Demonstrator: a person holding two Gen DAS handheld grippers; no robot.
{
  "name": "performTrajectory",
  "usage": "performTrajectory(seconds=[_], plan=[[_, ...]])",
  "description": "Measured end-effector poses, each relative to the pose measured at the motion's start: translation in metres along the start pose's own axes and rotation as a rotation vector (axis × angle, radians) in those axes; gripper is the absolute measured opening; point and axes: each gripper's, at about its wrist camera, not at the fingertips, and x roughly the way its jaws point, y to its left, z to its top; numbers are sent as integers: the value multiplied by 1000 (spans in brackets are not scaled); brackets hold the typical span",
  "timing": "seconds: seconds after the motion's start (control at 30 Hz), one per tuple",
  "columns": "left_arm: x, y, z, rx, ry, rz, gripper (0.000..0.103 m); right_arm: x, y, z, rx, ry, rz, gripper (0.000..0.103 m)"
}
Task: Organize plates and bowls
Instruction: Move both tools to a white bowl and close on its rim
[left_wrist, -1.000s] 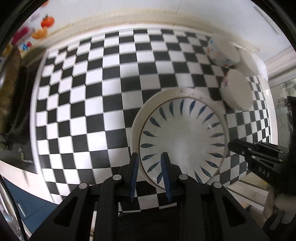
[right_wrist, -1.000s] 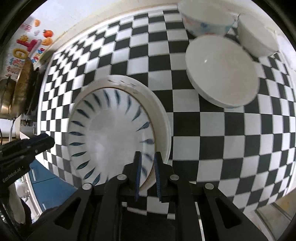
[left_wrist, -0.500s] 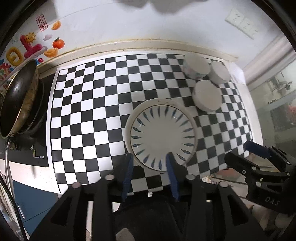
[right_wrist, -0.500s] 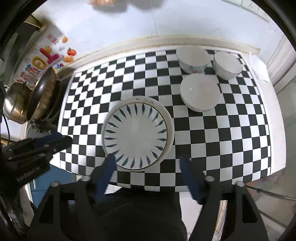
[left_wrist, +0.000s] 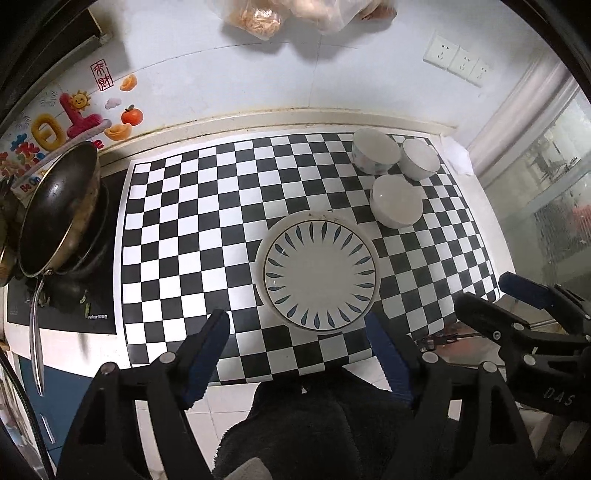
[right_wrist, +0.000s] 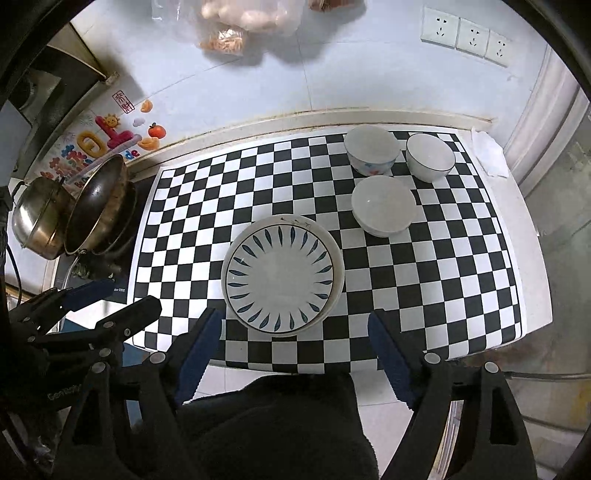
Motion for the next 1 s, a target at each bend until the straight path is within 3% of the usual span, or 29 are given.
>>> performTrajectory(seconds=[0.2,0.37,0.57,0.7,0.83,0.97,1.0], plan=[[-2,-2,-1,-8,-6,3,75,-5,-1,-3,-8,-9,8,85],[14,-10,21,-64,-23,8,75,7,-29,9,22,-8,58,85],[83,-31,81,-139,49,-33,75,54,-107,50,105,11,30,86],[149,-58,119,-159,136,-62,75,115,-171,85,190,70,50,85],[215,-87,146,-148,236,-78,67,187,-224,120,250,163,98,70],[274,-103,161,-164,332,-77,41,239,-249,144,251,226,139,57],[283,-104,162,-173,346,-79,39,249,-252,148,246,241,146,54]])
